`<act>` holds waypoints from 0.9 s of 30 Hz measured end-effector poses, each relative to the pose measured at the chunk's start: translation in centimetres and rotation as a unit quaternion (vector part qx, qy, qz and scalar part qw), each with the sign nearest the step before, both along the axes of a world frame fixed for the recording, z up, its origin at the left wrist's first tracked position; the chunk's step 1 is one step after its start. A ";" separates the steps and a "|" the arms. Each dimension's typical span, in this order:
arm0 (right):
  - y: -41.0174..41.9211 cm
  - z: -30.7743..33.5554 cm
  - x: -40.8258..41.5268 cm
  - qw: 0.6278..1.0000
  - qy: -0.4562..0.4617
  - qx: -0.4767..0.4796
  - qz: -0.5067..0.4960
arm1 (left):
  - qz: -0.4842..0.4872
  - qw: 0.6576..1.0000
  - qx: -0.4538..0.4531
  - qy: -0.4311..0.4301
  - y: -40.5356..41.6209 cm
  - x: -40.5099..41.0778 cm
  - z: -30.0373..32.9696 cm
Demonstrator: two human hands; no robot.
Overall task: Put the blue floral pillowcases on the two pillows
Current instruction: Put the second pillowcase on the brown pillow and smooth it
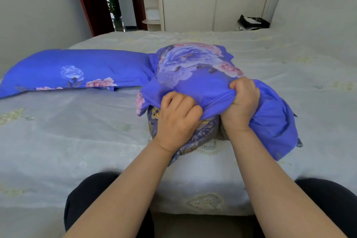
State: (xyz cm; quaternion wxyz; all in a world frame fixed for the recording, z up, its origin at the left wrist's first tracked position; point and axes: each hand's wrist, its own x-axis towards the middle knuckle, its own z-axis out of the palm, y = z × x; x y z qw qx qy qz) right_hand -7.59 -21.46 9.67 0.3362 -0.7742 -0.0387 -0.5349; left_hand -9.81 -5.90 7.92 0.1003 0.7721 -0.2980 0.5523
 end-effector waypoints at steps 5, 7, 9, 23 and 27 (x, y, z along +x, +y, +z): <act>-0.4 -2.2 0.7 0.909 0.363 -0.203 0.005 | 0.189 0.955 -0.037 0.223 4.1 3.5 -5.5; -0.1 -1.8 0.2 0.920 0.337 -0.200 0.030 | 0.214 0.945 -0.089 0.233 4.7 3.6 -5.6; 1.1 -1.1 -0.5 0.938 0.286 -0.189 0.050 | 0.221 0.934 -0.143 0.242 4.7 3.3 -5.2; 5.1 -5.6 1.0 0.909 0.321 -0.265 0.010 | 0.168 0.932 0.009 0.320 3.1 -3.0 -5.6; 3.8 -6.1 -0.2 0.939 0.232 -0.230 0.104 | 0.194 0.894 -0.060 0.400 4.1 -2.7 -8.4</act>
